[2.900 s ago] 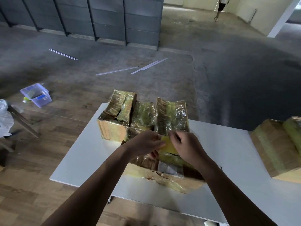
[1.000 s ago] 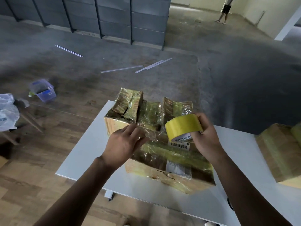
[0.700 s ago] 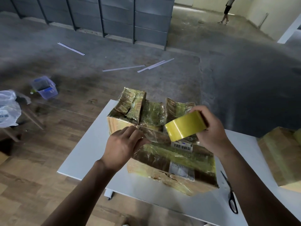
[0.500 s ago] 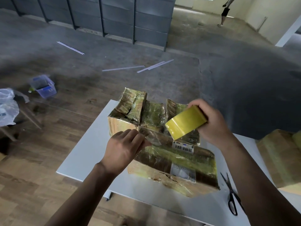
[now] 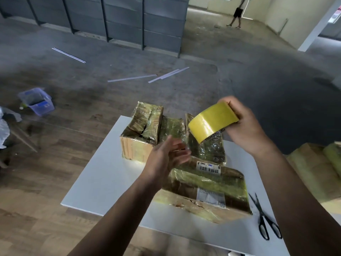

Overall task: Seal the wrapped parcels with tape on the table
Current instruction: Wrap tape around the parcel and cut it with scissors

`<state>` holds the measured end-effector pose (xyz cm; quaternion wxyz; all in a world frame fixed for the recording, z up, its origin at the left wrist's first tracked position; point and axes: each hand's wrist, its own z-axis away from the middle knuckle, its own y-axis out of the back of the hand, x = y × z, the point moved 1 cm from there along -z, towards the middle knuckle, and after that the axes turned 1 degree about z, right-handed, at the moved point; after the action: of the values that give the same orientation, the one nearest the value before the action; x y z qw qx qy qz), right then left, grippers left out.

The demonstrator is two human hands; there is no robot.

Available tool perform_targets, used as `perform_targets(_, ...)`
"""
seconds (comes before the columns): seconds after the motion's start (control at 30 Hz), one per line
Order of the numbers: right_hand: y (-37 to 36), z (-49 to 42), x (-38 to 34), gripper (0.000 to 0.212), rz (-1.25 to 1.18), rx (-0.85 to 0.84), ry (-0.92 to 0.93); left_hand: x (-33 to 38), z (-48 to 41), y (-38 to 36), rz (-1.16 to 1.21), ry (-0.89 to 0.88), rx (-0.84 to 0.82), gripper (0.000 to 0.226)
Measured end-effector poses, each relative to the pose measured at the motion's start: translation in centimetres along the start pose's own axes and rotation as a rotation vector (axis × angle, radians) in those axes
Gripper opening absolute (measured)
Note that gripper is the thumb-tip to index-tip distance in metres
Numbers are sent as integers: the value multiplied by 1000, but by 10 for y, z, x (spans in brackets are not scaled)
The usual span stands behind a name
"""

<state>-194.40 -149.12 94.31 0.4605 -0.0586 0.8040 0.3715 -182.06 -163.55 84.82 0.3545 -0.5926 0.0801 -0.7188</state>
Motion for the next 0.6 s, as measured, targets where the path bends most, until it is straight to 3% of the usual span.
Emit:
perform_targets(0.07,-2,0,3,54,-37,10,-18,5,-1,-9,150,120,-129,39)
perform_targets(0.17,-4,2,7,56,-56,3,-29,11,0,-18,186,147,-241,31)
perform_targets(0.3,-4,6,18,61,-86,18,-62,12,-1,-17,218,193,-223,33)
perform_targets(0.43,-4,6,28,58,-112,9,-85,8,-6,-13,158,178,-169,14)
perform_targets(0.6,-11,10,31,58,-131,44,-80,7,-12,-13,149,193,-119,19)
